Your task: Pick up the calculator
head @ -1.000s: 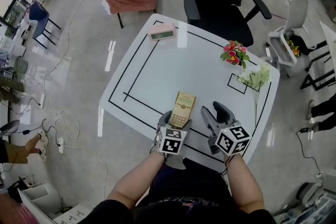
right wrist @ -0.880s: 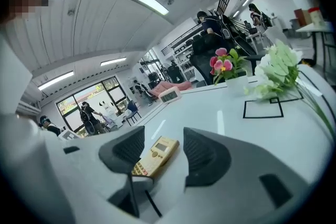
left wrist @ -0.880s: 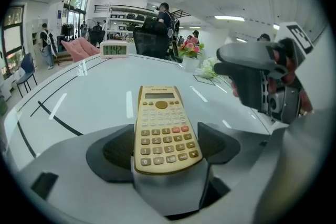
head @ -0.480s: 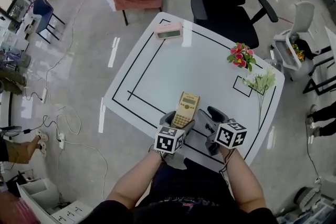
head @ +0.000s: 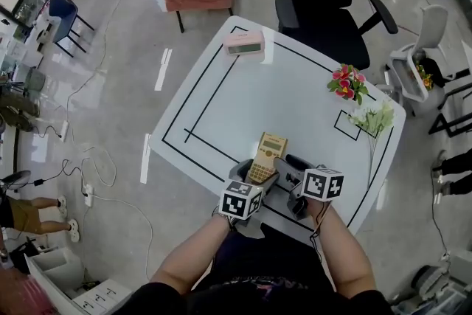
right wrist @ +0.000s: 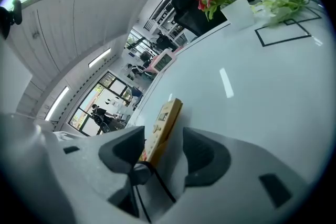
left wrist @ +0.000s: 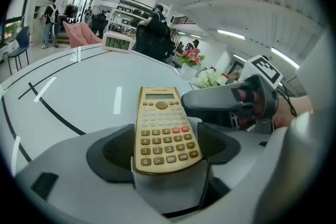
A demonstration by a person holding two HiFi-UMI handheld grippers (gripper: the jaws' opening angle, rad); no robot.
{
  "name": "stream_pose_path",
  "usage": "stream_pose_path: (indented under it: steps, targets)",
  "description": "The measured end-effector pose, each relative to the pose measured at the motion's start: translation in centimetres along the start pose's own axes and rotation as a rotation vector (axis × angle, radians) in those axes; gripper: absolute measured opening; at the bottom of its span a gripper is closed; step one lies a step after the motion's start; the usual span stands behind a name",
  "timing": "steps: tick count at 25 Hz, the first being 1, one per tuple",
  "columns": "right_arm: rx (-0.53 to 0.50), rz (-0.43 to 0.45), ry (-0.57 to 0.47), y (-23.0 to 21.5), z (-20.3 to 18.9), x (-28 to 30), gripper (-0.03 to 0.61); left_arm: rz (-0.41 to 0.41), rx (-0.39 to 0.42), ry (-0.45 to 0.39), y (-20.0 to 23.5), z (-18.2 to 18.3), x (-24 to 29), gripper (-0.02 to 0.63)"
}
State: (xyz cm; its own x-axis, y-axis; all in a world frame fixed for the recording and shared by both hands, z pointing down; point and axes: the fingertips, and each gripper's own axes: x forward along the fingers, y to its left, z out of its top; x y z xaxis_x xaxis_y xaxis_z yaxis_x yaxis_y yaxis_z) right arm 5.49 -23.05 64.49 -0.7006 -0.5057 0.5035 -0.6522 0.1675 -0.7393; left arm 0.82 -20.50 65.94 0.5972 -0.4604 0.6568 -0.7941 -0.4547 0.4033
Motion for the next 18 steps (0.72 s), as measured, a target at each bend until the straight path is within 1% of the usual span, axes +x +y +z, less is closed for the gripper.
stream_pose_path:
  steps: [8,11,14,18]
  targets:
    - [0.034,-0.005,0.148,0.4,-1.3,1.9,0.218,-0.018,0.003,0.005,0.0,-0.1,-0.1,0.374]
    - [0.046,0.022,0.169,1.0,-1.5,2.5,0.216,-0.019,0.004,0.005,0.0,0.0,-0.1,0.374]
    - [0.085,0.049,0.180,1.5,-1.5,2.9,0.216,-0.024,0.003,0.005,0.0,0.0,-0.2,0.374]
    - [0.139,0.064,0.188,1.5,-1.5,3.2,0.192,-0.032,0.000,0.006,-0.1,0.1,-0.2,0.376]
